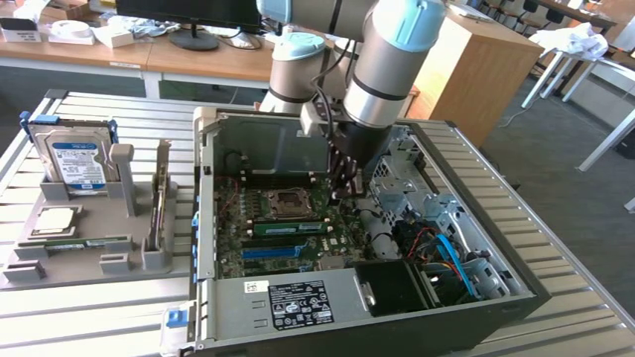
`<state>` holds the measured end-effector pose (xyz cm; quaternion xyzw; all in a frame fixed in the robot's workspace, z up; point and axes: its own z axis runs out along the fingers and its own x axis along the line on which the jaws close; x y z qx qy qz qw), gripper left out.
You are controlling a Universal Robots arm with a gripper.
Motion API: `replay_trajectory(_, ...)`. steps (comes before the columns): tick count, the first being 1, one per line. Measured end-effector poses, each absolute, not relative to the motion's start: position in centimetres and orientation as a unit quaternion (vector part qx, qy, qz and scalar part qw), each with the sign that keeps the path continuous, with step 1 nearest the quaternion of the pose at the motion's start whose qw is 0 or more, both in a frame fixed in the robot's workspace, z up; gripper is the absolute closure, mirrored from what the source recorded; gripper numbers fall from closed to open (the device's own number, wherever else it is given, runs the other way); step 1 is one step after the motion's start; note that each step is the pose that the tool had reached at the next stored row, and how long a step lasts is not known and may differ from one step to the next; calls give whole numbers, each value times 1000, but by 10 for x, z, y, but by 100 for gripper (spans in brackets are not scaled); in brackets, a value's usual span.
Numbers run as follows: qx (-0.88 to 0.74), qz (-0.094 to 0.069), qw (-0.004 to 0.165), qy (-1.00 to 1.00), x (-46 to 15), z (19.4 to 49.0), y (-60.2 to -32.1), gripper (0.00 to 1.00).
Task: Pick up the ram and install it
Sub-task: 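Press down the ram until it locks into place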
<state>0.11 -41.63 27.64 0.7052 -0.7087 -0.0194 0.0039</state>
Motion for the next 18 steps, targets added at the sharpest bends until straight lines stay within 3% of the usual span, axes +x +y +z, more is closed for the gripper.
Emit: replay_trajectory(18, 705, -19, 4, -709, 1, 268, -414, 90)
